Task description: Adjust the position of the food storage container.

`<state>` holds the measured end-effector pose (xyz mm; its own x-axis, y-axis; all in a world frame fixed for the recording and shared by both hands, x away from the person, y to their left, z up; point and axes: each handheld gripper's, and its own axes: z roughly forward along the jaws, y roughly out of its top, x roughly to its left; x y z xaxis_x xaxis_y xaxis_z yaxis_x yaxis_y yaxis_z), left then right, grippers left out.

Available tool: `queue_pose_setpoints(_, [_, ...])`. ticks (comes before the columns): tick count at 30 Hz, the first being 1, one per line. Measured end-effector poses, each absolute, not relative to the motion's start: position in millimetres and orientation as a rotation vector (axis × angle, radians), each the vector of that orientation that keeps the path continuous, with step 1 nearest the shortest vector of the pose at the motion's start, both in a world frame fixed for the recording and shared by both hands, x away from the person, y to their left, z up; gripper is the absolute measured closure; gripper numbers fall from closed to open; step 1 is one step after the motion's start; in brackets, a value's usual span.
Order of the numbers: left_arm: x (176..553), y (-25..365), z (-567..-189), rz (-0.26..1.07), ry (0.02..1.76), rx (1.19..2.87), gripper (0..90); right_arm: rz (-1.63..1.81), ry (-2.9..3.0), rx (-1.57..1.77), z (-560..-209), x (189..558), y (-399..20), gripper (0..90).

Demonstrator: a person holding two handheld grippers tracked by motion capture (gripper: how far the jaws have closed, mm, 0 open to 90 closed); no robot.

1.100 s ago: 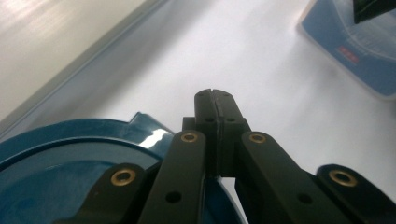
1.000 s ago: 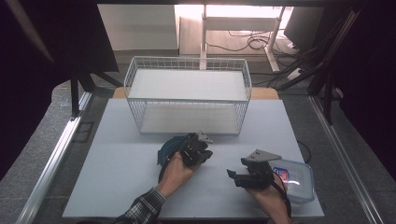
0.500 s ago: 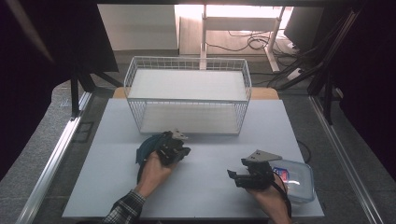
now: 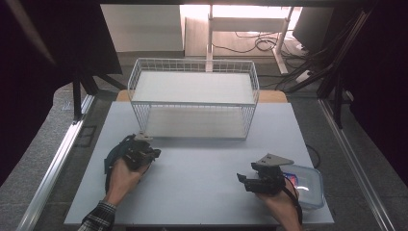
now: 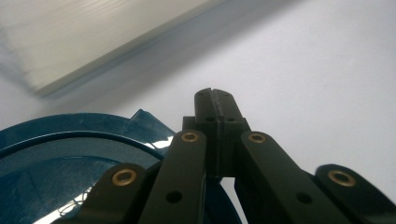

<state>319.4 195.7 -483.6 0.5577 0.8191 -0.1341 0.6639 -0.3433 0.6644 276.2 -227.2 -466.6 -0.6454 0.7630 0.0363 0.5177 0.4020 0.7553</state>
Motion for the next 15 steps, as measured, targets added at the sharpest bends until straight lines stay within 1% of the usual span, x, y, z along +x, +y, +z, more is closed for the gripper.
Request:
queue_pose_setpoints(2, [317, 196, -483, 0.306, 1.179, 2.102, 90.0, 1.088, 2.330, 1.122, -463, 277, -233, 39.2])
queue_pose_setpoints(3, [315, 194, -483, 0.330, 1.180, 2.105, 90.0, 1.086, 2.317, 1.133, -461, 277, -236, 44.4])
queue_pose_setpoints(4, [313, 193, -483, 0.346, 1.179, 2.108, 90.0, 1.079, 2.308, 1.139, -458, 277, -240, 50.4])
queue_pose_setpoints(5, [309, 191, -483, 0.361, 1.172, 2.105, 90.0, 1.035, 2.287, 1.153, -454, 277, -249, 62.9])
queue_pose_setpoints(6, [305, 191, -483, 0.380, 1.166, 2.093, 90.0, 1.035, 2.287, 1.153, -454, 277, -249, 62.9])
queue_pose_setpoints(7, [301, 190, -482, 0.376, 1.162, 2.070, 90.0, 0.987, 2.263, 1.180, -451, 277, -260, 72.2])
queue_pose_setpoints(8, [297, 190, -482, 0.373, 1.155, 2.059, 90.0, 0.987, 2.263, 1.180, -451, 277, -260, 72.2])
queue_pose_setpoints(11, [283, 185, -481, 0.434, 1.116, 2.055, 90.0, 0.925, 2.218, 1.228, -449, 275, -280, 83.6])
queue_pose_setpoints(13, [278, 182, -482, 0.422, 1.083, 2.042, 90.0, 0.869, 2.160, 1.284, -448, 271, -301, 87.5])
queue_pose_setpoints(15, [277, 180, -482, 0.418, 1.078, 2.043, 90.0, 0.842, 2.132, 1.297, -447, 270, -308, 87.6])
